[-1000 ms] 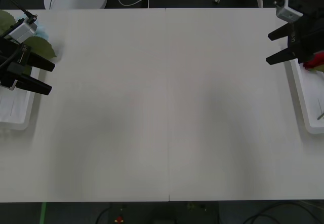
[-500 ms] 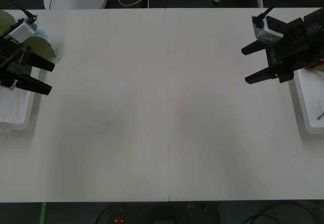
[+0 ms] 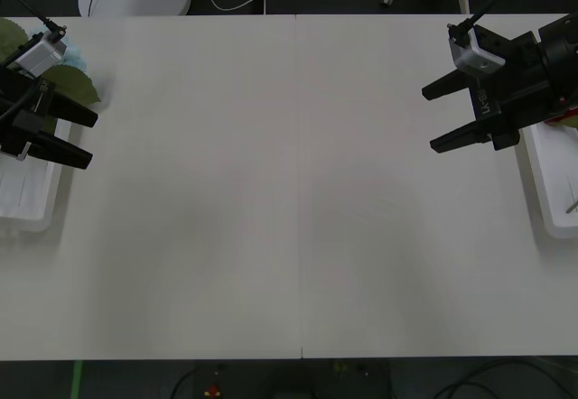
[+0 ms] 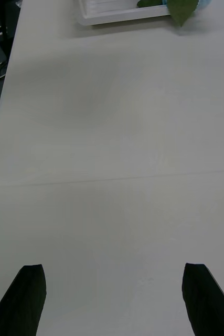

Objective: Put the red flowers into the right box and the blue flowers into the left box

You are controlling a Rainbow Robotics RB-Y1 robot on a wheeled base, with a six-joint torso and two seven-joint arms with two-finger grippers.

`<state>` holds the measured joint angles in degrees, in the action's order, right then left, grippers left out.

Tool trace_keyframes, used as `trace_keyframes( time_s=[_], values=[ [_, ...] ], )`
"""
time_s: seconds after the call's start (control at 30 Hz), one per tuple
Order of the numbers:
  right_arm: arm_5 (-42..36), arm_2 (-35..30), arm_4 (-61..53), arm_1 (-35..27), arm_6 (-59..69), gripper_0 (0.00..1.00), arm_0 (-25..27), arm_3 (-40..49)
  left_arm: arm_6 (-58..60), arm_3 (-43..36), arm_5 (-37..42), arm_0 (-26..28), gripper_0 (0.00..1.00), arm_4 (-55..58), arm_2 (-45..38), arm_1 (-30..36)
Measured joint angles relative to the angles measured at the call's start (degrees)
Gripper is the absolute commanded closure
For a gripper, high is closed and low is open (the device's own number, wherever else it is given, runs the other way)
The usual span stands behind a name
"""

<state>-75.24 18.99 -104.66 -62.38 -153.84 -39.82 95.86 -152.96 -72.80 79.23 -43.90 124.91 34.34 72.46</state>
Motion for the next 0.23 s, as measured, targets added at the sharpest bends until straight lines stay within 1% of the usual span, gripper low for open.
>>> trace_keyframes(
  time_s=[0.03,0.1,0.17,0.23],
  values=[
    [0.0,0.0,0.0,0.0,0.0,0.21,0.0,0.0,0.0,0.0,0.0,0.0,0.0,0.0,0.0,0.0],
    [0.0,0.0,0.0,0.0,0.0,0.1,0.0,0.0,0.0,0.0,0.0,0.0,0.0,0.0,0.0,0.0],
    [0.0,0.0,0.0,0.0,0.0,0.06,0.0,0.0,0.0,0.0,0.0,0.0,0.0,0.0,0.0,0.0],
    [0.0,0.0,0.0,0.0,0.0,0.05,0.0,0.0,0.0,0.0,0.0,0.0,0.0,0.0,0.0,0.0]
  ],
)
